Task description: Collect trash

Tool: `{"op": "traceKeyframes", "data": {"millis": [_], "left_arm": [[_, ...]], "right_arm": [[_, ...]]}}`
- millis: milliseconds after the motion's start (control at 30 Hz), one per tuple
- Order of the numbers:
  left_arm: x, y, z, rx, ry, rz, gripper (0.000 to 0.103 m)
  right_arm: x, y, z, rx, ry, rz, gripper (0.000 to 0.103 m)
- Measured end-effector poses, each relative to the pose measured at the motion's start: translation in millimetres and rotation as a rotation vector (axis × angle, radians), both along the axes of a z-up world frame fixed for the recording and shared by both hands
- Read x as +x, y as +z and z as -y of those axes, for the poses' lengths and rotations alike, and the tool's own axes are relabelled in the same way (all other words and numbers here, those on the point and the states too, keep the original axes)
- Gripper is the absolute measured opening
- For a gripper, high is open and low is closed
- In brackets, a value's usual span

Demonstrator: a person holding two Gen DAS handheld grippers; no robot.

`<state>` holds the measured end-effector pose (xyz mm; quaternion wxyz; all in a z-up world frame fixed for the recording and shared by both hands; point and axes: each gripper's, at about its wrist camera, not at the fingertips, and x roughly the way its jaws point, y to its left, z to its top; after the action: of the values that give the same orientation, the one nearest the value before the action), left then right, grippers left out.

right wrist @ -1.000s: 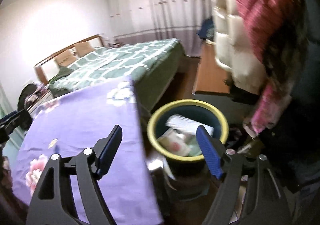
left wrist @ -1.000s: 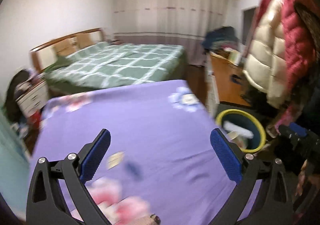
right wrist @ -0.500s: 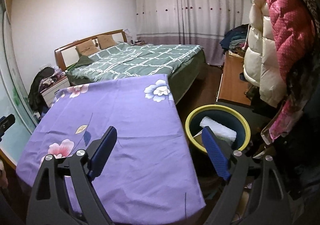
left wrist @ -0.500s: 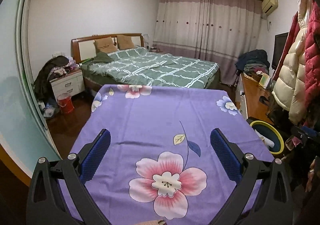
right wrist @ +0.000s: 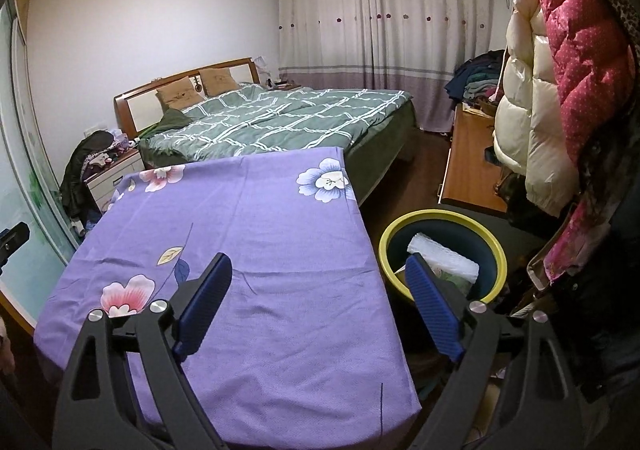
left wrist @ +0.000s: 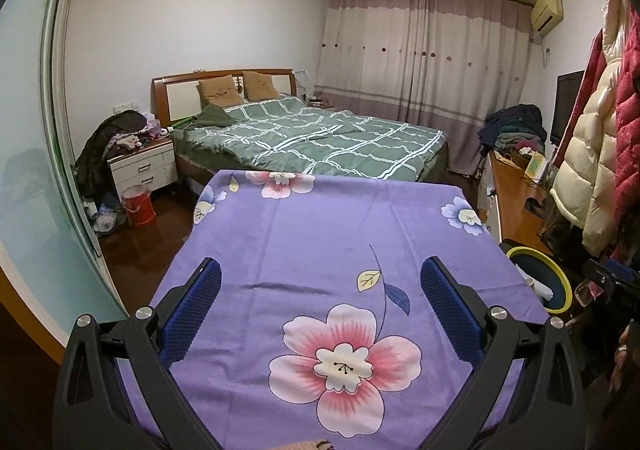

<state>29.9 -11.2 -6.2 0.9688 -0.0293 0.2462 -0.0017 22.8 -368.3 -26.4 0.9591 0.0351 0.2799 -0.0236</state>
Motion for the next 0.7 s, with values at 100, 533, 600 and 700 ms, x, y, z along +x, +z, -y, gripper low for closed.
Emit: {"op": "traceKeyframes", "data": {"millis": [100,533,600,700], "left_arm": [[1.1,-1.8,1.8,0.001,-0.006,-0.005,0.098],[4.3,-3.7,3.0,-0.008,-0.013,-0.018,0.098],[5.9,-4.5,3.3,-0.009,-0.016,-0.022,0.098],[8.4,-7.4,3.7,-0.013,-0.021,-0.032,0.098]], "right_arm": [[0.4,0.0,-0.3,-0.002,-0.001,0.001,0.084],[1.6,0.3,-2.4,-0.002,0.003,-0.005,0.084],[2.6,0.4,-3.3,0.0,0.003,-0.005,0.084],[4.3,0.7,-5.2,-0.002,0.005,-0.007,0.084]]}}
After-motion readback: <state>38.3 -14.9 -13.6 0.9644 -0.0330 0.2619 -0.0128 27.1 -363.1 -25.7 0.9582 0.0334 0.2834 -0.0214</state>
